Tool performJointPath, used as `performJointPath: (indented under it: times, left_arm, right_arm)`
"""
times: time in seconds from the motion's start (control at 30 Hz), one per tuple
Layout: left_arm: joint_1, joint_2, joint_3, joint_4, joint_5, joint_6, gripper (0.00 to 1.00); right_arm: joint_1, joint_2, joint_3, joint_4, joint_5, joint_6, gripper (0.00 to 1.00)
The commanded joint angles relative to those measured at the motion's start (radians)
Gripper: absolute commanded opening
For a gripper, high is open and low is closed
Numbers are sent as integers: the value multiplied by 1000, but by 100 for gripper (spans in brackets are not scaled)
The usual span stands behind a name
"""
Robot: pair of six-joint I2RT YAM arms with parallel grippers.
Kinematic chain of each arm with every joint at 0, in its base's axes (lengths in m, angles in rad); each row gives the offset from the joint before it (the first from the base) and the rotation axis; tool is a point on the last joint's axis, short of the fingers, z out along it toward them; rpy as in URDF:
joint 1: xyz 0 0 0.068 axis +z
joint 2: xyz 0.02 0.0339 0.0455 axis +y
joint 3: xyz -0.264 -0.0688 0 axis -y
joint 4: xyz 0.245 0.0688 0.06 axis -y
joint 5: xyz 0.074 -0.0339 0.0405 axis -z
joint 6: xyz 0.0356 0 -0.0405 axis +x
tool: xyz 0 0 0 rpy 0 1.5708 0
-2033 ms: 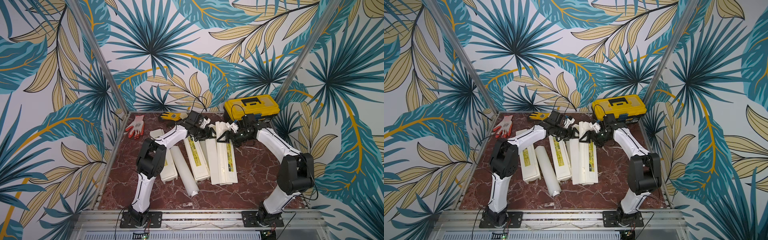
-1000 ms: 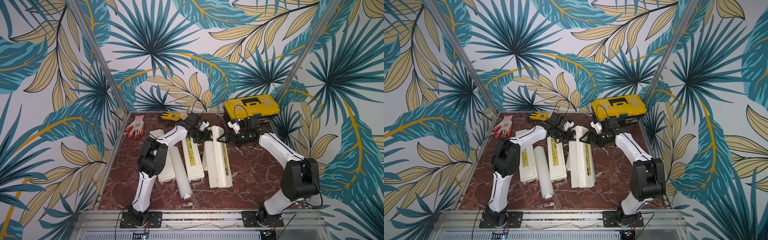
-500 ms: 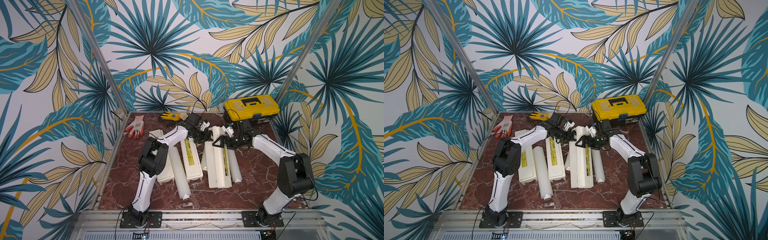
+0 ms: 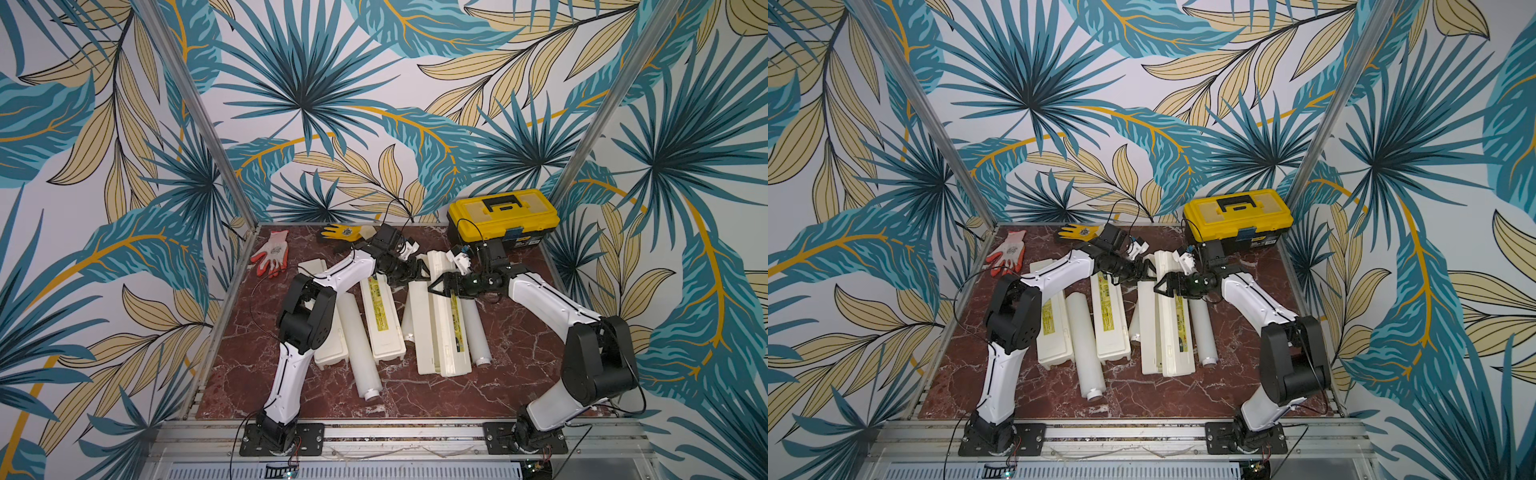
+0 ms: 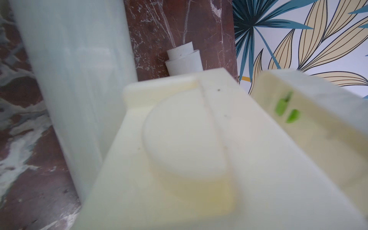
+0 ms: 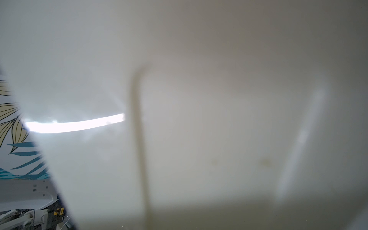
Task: Put plastic wrap rolls into dispensers
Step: Open the lid of the plastic wrap cutting box, then place the lid at the center of the board.
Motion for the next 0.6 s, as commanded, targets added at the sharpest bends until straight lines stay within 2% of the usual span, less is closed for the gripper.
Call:
performJointPath:
  times: [0.0,0.1,0.17,0.23,0.37,0.57]
  left_arm:
    - [29,17,38,13,-66,72,38]
    - [30,11,42,13,-61,77,38]
    - [30,5,42,12,-54,78,38]
    - [30,-1,39,12,-45,78,38]
    - [24,-24,36,12,-24,81,38]
    - [11,-70,30,12,-3,83,38]
  right_arm:
    - [-23,-51,17,-60,31,3,57]
    - [-33,-70,51,-118,30,14,58]
    - [-37,-82,97,-189,80,5,59]
    - [-52,-78,161,-290,160,-20,60]
    - [-112,-32,282,-477,395,-97,61]
    - [-184,79,323,-575,632,-181,61]
